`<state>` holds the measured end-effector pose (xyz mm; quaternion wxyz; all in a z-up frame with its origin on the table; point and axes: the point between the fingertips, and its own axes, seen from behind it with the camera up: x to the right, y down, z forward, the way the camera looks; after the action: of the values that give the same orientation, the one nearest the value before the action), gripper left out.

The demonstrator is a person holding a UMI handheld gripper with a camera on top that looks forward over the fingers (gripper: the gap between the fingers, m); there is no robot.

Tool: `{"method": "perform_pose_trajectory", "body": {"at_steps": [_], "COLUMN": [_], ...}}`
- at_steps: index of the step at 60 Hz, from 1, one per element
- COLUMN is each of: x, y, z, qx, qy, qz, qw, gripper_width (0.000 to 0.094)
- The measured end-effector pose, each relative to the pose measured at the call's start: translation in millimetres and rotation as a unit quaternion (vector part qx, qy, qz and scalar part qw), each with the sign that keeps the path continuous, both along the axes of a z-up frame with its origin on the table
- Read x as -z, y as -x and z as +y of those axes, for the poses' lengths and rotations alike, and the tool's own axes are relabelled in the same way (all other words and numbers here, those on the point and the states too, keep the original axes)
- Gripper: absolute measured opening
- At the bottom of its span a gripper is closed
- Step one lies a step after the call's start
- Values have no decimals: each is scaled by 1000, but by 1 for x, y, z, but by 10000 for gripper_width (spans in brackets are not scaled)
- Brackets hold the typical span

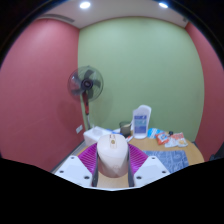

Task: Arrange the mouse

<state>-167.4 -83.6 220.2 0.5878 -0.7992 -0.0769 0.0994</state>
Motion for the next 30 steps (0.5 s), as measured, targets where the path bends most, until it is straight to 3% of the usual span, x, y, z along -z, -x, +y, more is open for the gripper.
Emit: {"method": "perform_pose_trajectory", "body": {"at_steps": [5, 10, 17, 24, 30], "x": [-38, -32, 61, 158, 201], "y": [-51, -119, -194, -231, -246], "z": [43, 88, 123, 126, 121], "qx": [34, 82, 126, 137, 143], "qy": [-28, -25, 54, 134, 165], "qz": [22, 20, 1, -28, -44], "qw": [999, 996, 991, 981, 975], "gripper_width": [396, 395, 394, 395, 461]}}
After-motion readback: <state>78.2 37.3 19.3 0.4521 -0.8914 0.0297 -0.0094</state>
